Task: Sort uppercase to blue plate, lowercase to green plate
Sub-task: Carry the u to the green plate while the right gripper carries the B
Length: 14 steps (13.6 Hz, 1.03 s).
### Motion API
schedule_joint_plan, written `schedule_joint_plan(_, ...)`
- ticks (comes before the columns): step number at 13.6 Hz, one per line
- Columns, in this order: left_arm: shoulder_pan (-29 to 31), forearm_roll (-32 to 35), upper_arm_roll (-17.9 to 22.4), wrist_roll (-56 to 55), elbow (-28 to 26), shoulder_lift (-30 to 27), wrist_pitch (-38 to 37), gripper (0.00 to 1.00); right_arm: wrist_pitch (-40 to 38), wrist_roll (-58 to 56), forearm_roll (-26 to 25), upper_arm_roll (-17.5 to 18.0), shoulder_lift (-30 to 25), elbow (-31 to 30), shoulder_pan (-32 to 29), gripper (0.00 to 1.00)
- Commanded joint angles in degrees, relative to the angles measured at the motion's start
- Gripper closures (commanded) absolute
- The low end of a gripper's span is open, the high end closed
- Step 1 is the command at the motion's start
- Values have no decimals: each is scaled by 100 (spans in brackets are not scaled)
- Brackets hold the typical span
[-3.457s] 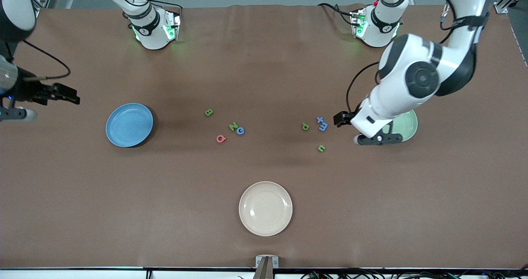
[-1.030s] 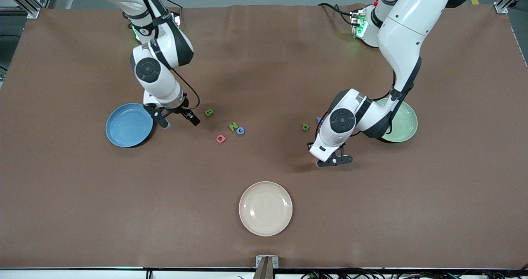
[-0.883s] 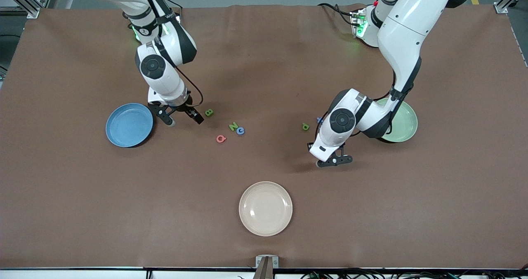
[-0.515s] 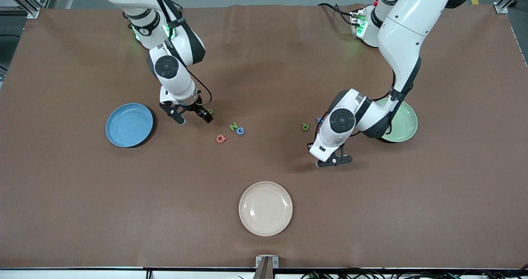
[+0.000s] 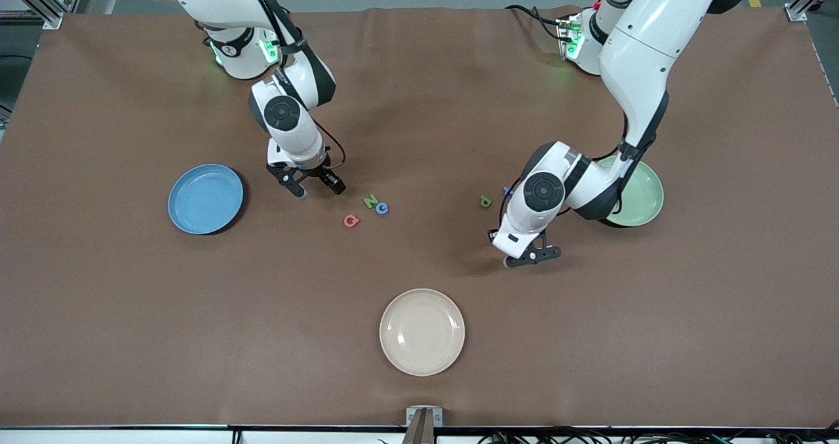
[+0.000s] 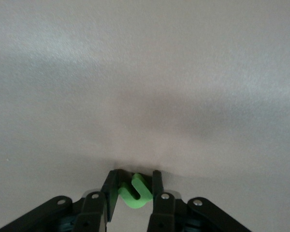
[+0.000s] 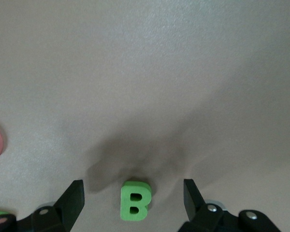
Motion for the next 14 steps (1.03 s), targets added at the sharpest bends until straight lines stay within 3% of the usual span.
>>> schedule_joint_plan(1,82,126,-15,-80,-296,-522,-54,79,73,117,33,-43,-20,-34,103,18)
schedule_joint_plan(6,494,118,-119,471,-1367,-1602,-133,81,64,125,33,-43,-20,-43,112,62)
schedule_joint_plan(9,1424,117,-672,1403,-2237,-2305,-248,81,-14,108,25,-43,-37,-43,112,94)
schedule_joint_plan(11,2013,118,-980,1983,-2703,-2631,-239,81,-285,-58,-19,-70,-107,-34,42,98)
schedule_joint_plan(14,2525,126,-1104,2652,-3231,-2992,-143,81,-1049,-1346,-28,-131,-422,-25,-475,99)
